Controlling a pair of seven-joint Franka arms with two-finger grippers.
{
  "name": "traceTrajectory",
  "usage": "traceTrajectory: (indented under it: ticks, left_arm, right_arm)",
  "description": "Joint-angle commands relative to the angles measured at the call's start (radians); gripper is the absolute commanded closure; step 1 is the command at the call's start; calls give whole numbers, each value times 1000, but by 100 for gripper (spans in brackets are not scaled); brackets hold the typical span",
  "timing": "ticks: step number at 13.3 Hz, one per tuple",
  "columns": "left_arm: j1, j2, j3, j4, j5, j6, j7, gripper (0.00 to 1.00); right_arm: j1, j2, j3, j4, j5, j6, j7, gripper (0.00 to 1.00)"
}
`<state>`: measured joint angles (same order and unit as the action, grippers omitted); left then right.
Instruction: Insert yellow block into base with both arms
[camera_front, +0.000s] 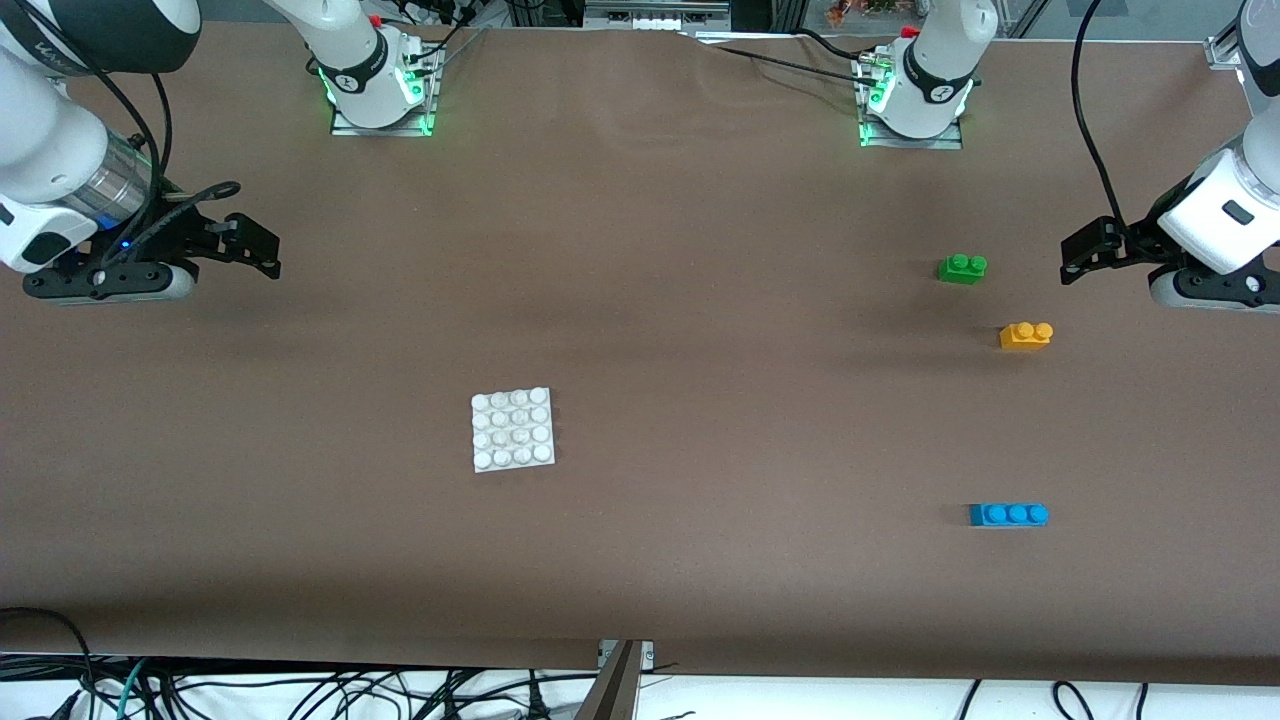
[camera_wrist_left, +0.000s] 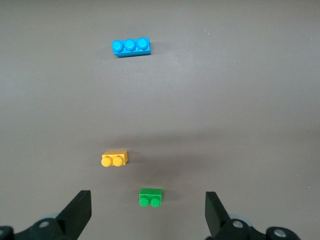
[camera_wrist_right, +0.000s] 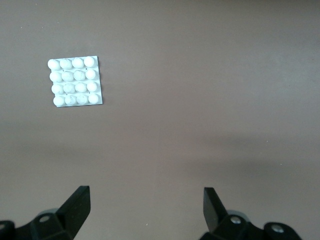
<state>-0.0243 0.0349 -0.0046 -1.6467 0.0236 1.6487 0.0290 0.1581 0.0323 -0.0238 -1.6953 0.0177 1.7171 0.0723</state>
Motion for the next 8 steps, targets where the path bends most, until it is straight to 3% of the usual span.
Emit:
traceTrajectory:
  ticks: [1, 8]
  left_arm:
    - [6, 10, -3, 27, -17, -20, 0, 0]
    - [6, 10, -3, 27, -17, -20, 0, 0]
  right_arm:
    - [-17, -22, 19, -10, -15, -48, 10, 0]
    - [-15, -2, 12, 49, -15, -56, -5, 0]
